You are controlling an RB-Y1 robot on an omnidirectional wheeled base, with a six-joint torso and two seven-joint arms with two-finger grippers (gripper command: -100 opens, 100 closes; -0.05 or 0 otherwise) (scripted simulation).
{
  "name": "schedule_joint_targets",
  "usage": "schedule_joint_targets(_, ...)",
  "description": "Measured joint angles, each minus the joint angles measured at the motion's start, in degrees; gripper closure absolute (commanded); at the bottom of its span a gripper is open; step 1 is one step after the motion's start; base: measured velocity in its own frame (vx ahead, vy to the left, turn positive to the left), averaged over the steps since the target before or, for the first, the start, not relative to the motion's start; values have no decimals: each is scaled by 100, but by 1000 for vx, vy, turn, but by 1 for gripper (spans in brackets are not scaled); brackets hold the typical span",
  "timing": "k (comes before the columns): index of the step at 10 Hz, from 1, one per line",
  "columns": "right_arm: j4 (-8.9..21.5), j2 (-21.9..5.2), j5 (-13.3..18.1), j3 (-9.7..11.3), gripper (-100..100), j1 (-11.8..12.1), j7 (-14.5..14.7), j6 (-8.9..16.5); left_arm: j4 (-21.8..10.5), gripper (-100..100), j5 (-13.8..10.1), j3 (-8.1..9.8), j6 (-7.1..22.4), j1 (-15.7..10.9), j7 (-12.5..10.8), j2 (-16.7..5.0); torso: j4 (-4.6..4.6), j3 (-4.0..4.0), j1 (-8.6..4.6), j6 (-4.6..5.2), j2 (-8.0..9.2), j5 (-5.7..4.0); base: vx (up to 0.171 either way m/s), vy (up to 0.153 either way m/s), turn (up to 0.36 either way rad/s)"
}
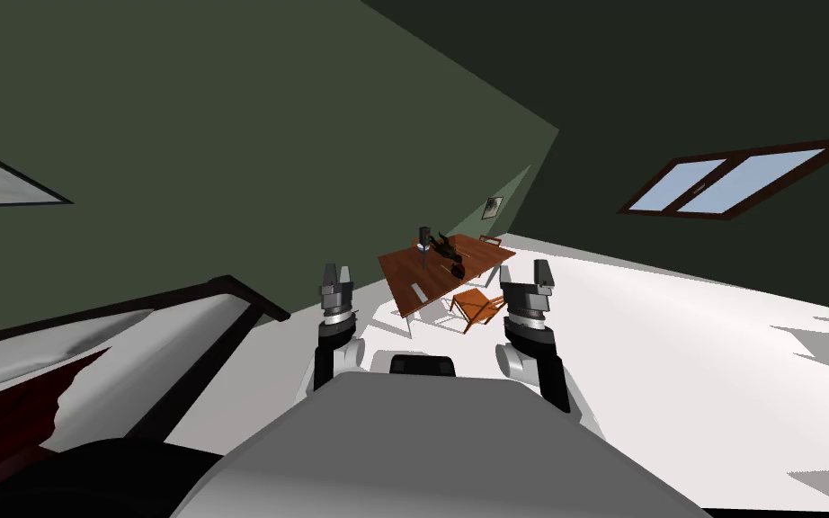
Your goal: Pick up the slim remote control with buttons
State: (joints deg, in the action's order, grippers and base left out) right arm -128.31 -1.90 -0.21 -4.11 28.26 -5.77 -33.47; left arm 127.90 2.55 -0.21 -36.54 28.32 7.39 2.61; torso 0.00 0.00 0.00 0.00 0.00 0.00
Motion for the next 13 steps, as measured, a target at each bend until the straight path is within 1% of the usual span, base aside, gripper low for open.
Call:
schedule_joint_targets(1, 0, 0, 0, 0, 0, 0, 0, 0, -17, -100, -22, 4, 17, -39, 12, -124, 1, 3, 1, 0, 5, 0, -47, -3, 41)
schedule_joint_targets(3, 0, 0, 0, 0, 0, -1, 0, 0, -110, -100, -87, 0, 97, -200, 87, -426, 4, 11, 0, 0, 19, 0, -69, -7, 44)
schedule_joint_targets(5, 0, 0, 0, 0, 0, -1, 0, 0, -257, -100, -207, 37, 261, -465, 192, -720, 7, 17, 1, 0, 30, 0, -90, -10, 55)
schedule_joint_targets(6, 0, 0, 0, 0, 0, -1, 0, 0, -381, -100, -280, 72, 395, -680, 262, -842, 7, 18, -4, 1, 31, 0, -94, -7, 48)
schedule_joint_targets(7, 0, 0, 0, 0, 0, -1, 0, 0, -455, -100, -344, 59, 511, -786, 353, -927, 7, 19, -2, 0, 34, 0, -103, -7, 41)
schedule_joint_targets(9, 0, 0, 0, 0, 0, -1, 0, 0, -730, -100, -522, 123, 816, -1157, 541, -1098, 9, 23, -9, 0, 40, -2, -112, -28, 41)
schedule_joint_targets(10, 0, 0, 0, 1, 0, -1, 0, 0, -928, -100, -608, 145, 954, -1331, 652, -1150, 9, 23, -10, 1, 39, -2, -64, -16, 9)
schedule_joint_targets(11, 0, 0, 0, 0, 0, -1, 0, 0, -1007, -100, -641, 149, 1079, -1480, 731, -1157, 7, 16, -8, 1, 27, -2, -45, -19, 15)
schedule_joint_targets(13, 0, 0, 0, 0, 0, -1, 0, 0, -1309, -100, -793, 212, 1401, -1879, 924, -1222, 4, 10, -12, 1, 18, -3, -49, -26, 9)
